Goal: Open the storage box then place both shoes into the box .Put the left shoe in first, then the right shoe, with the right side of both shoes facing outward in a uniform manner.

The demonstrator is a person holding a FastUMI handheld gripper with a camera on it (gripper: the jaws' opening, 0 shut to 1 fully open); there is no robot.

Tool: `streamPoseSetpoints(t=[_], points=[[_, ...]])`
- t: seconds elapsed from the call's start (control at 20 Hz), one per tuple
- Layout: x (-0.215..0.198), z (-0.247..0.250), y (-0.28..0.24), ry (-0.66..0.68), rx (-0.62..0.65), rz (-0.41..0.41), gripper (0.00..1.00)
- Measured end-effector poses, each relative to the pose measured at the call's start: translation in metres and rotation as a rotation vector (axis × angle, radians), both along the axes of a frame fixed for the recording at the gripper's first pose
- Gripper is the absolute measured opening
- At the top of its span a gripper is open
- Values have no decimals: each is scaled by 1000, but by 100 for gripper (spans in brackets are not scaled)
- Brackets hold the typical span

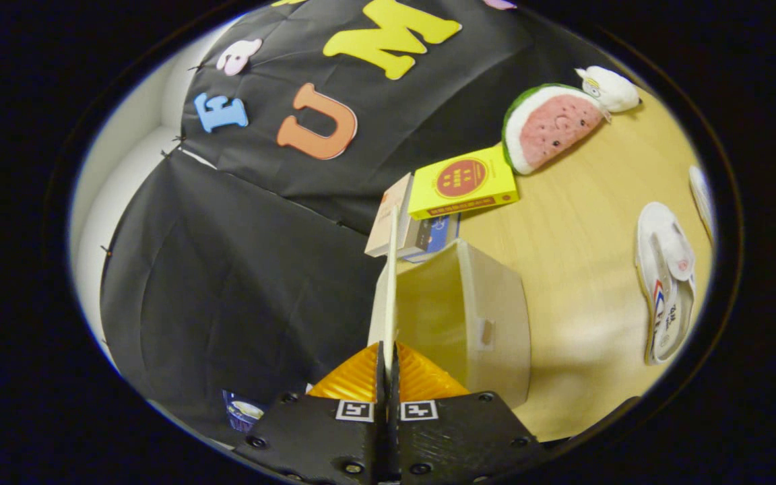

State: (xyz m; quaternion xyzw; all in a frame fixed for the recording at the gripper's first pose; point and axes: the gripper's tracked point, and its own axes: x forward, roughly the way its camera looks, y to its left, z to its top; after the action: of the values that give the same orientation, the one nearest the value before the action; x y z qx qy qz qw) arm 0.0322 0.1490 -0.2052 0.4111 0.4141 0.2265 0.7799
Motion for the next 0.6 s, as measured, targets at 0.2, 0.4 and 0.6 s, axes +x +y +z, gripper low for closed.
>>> streamPoseSetpoints(t=[0.2,0.4,0.6], points=[[2,48,51,-117,-72,67,0],[2,74,117,-196,-103,132,0],[8,78,178,-229,-127,172,3]])
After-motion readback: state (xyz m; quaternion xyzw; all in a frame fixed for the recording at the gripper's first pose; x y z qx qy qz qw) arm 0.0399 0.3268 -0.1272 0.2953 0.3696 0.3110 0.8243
